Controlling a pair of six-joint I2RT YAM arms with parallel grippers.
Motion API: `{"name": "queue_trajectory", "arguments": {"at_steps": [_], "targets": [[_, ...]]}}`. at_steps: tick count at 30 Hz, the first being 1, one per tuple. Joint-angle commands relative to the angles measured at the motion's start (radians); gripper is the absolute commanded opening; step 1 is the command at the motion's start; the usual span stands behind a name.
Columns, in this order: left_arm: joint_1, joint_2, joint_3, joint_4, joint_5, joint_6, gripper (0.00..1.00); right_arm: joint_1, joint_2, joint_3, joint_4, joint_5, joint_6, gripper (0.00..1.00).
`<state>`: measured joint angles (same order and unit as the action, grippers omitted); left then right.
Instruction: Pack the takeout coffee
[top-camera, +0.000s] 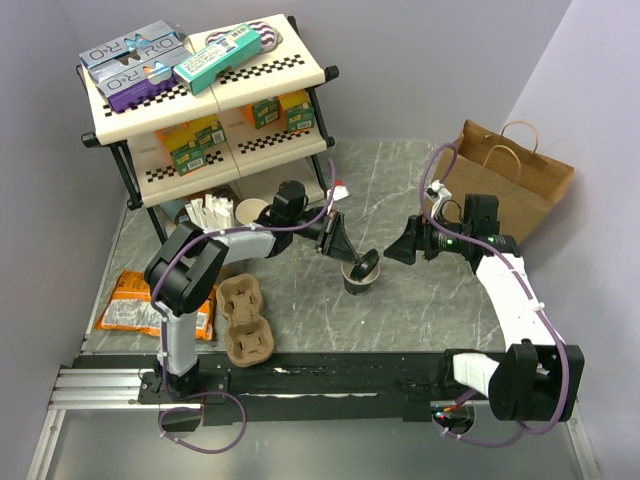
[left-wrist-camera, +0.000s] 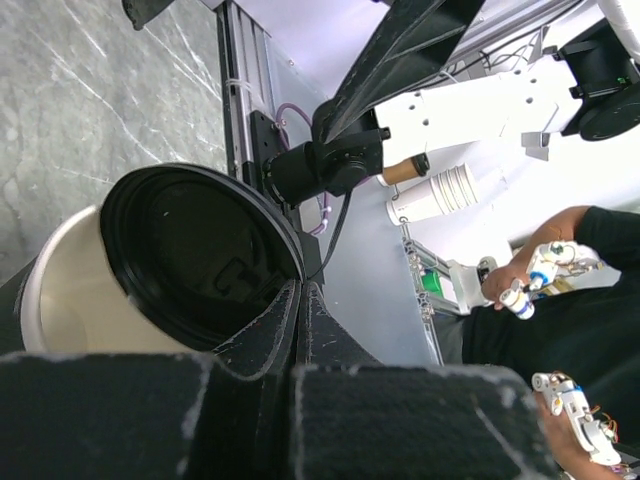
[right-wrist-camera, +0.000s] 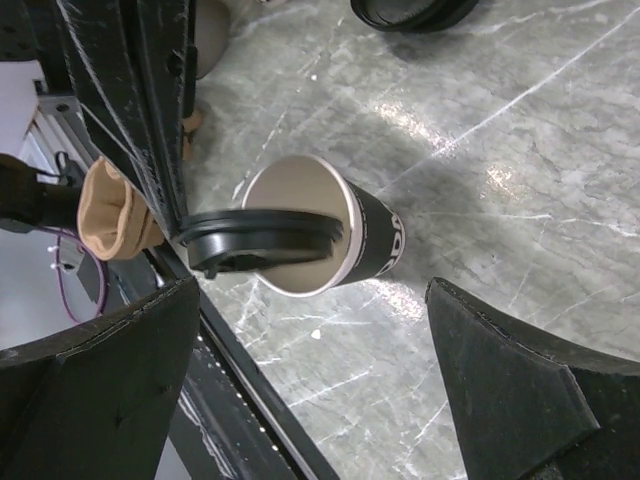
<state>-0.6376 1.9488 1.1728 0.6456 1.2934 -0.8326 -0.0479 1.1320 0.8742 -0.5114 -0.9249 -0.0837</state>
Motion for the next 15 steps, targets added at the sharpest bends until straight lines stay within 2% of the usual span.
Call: {"name": "queue_trajectory", "arguments": {"at_steps": [1,3,6,9,15], "targets": [[0.016,0.012,0.016,0.002,0.001,0.033,0.01,0.022,0.014,0.008,0.039,-0.015,-0.050,1.00],[0.026,0.018,0.021,-0.027,-0.008,0.052,0.01,0.042,0.022,0.005,0.047,-0.020,-0.070,1.00],[0.036,0.012,0.018,-0.015,-0.019,0.041,0.06,0.078,0.037,0.012,0.045,-0.019,-0.090,1.00],[0.038,0.016,0.037,-0.091,-0.020,0.088,0.16,0.095,0.052,0.019,0.060,-0.009,-0.082,1.00],[0.044,0.007,0.027,-0.090,-0.028,0.101,0.24,0.117,0.074,0.034,0.076,0.001,-0.073,1.00]]}}
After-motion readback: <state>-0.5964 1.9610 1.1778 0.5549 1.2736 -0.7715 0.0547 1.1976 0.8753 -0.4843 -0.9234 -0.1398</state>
